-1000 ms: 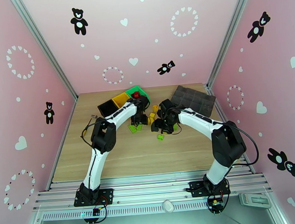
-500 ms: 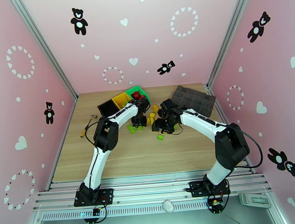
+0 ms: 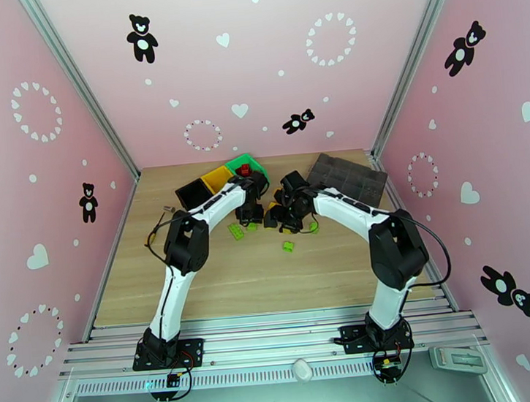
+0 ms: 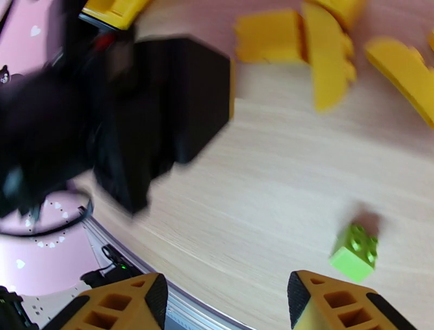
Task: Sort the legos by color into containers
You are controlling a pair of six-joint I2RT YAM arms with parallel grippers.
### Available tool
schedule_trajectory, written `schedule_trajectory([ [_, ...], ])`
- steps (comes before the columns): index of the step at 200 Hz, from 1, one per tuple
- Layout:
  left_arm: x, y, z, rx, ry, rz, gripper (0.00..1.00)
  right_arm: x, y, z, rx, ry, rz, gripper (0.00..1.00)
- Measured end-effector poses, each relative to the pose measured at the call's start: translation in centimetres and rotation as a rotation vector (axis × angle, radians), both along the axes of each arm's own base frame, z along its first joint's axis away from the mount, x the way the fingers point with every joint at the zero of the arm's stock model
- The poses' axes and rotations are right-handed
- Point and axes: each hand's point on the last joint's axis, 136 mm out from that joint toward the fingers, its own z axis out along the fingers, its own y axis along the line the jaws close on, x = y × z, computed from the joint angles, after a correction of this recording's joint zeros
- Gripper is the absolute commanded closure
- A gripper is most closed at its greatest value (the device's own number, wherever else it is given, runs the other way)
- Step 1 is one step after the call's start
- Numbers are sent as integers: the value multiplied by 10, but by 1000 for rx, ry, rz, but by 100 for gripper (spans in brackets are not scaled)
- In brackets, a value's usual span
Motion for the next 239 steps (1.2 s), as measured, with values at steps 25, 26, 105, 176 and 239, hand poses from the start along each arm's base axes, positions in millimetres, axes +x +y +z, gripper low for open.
schedule_trajectory([
  [25, 10, 10, 30, -76, -40, 49, 71, 14, 16, 10, 54, -9, 19, 35],
  [26, 12, 11, 32, -81, -43, 53, 71, 15, 16, 10, 55, -9, 18, 35],
  [105, 72, 77, 86, -230, -134, 248, 70, 79, 57, 35, 156, -79, 25, 34],
  [176, 148, 97, 94, -283, -248, 337, 45, 85, 50, 38, 140, -73, 5, 32],
  [239, 149, 101, 66, -266, -191, 368, 33, 88, 30, 24, 89, -52, -31, 29],
])
